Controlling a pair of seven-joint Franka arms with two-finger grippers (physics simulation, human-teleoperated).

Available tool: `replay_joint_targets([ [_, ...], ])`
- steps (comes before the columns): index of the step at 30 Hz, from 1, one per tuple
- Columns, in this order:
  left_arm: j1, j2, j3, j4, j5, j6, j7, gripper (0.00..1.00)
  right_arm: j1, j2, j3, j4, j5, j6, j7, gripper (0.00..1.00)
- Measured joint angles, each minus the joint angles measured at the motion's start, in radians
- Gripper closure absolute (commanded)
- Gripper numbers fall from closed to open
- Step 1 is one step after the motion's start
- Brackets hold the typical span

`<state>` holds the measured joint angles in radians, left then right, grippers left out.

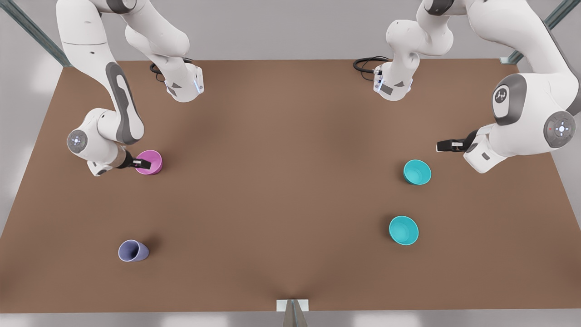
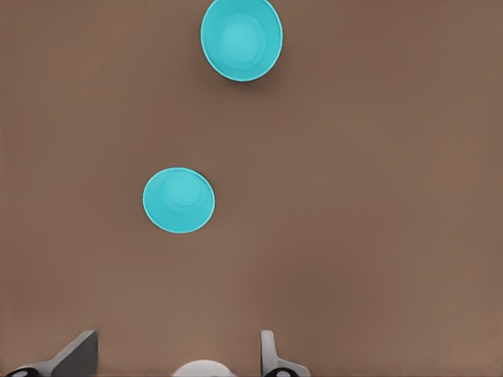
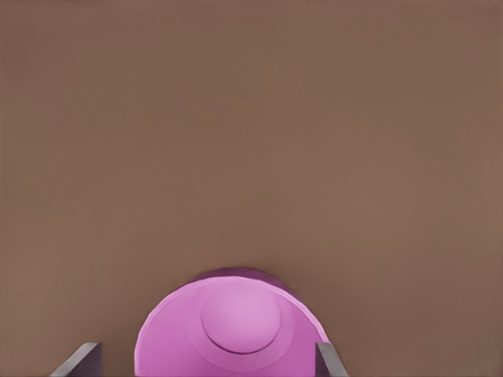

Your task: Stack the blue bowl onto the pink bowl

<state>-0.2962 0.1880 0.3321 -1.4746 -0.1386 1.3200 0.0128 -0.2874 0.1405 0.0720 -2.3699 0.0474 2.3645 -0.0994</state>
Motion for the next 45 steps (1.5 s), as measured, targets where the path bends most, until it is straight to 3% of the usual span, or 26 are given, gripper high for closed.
replay_joint_targets([
  [13,-0.001,0.002,0.004,-0.001,0.001,-0.028,0.001,0.00,-0.142,0.057,0.003,-0.077,0.013,0.108,-0.046,0.00],
  [22,0.001,-0.003,0.019,0.019,-0.002,-0.032,0.009,0.00,-0.149,0.105,0.007,-0.106,0.034,0.174,-0.079,0.00],
  [24,0.001,-0.005,0.018,0.030,-0.005,-0.032,0.010,0.00,-0.146,0.108,0.009,-0.106,0.039,0.180,-0.088,0.37],
  [29,-0.002,-0.006,0.010,0.090,-0.011,-0.042,0.011,0.00,-0.135,0.111,0.022,-0.104,0.059,0.187,-0.123,0.74],
  [35,-0.010,0.023,0.008,0.093,-0.013,-0.055,0.012,0.00,-0.139,0.092,0.106,-0.089,0.079,0.179,-0.137,0.79],
  [38,-0.009,0.018,0.008,0.105,-0.014,-0.072,0.013,0.00,-0.137,0.047,0.297,0.012,0.201,0.102,-0.137,0.79],
  [40,-0.009,0.023,0.008,0.125,-0.016,-0.090,0.013,0.00,-0.141,0.032,0.474,0.082,0.276,0.063,-0.117,0.79],
  [42,-0.010,0.030,0.008,0.131,-0.017,-0.103,0.013,0.00,0.021,0.117,0.570,0.227,0.322,0.061,-0.065,0.79],
  [43,-0.010,0.034,0.007,0.131,-0.017,-0.109,0.013,0.00,0.173,0.210,0.545,0.329,0.335,0.079,-0.027,0.79],
  [45,-0.011,0.037,0.006,0.132,-0.018,-0.117,0.013,0.00,0.470,0.364,0.391,0.530,0.352,0.108,0.052,0.79],
])
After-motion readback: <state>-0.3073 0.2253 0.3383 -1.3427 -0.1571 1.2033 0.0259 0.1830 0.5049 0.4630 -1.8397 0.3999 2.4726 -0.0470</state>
